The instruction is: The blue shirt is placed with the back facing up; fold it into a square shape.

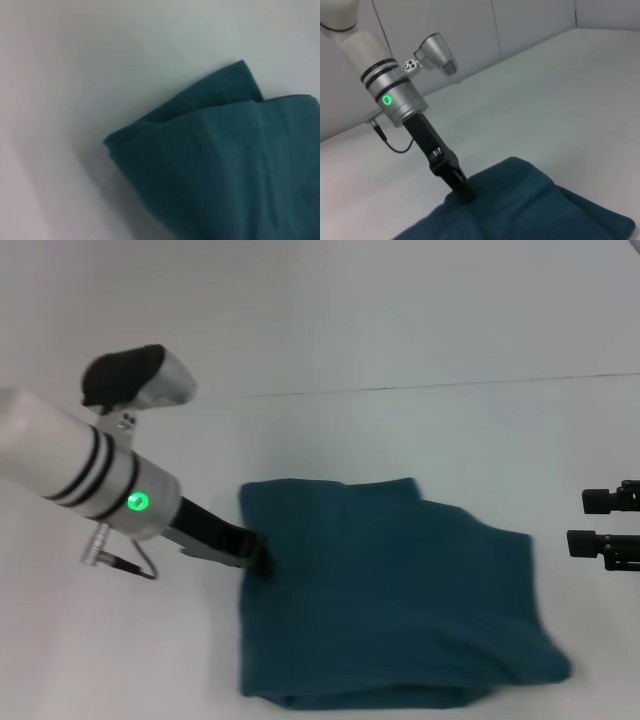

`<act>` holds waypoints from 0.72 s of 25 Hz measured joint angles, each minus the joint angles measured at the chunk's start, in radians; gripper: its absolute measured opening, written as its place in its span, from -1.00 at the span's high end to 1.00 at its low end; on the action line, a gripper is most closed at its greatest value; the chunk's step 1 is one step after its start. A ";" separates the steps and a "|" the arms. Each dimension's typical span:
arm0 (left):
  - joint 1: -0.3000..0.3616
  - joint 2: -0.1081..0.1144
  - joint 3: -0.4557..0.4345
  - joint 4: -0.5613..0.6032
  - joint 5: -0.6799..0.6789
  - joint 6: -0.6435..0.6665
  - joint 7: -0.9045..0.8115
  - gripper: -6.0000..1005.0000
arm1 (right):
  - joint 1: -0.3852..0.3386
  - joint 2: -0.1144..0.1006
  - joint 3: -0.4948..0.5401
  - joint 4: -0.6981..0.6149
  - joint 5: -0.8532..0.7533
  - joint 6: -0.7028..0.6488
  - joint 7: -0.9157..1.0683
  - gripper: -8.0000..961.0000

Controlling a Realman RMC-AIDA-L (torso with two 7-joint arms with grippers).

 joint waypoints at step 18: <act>0.000 0.062 -0.193 0.071 0.298 -0.016 -0.017 0.74 | 0.038 0.015 -0.002 -0.001 0.000 0.009 -0.001 -0.47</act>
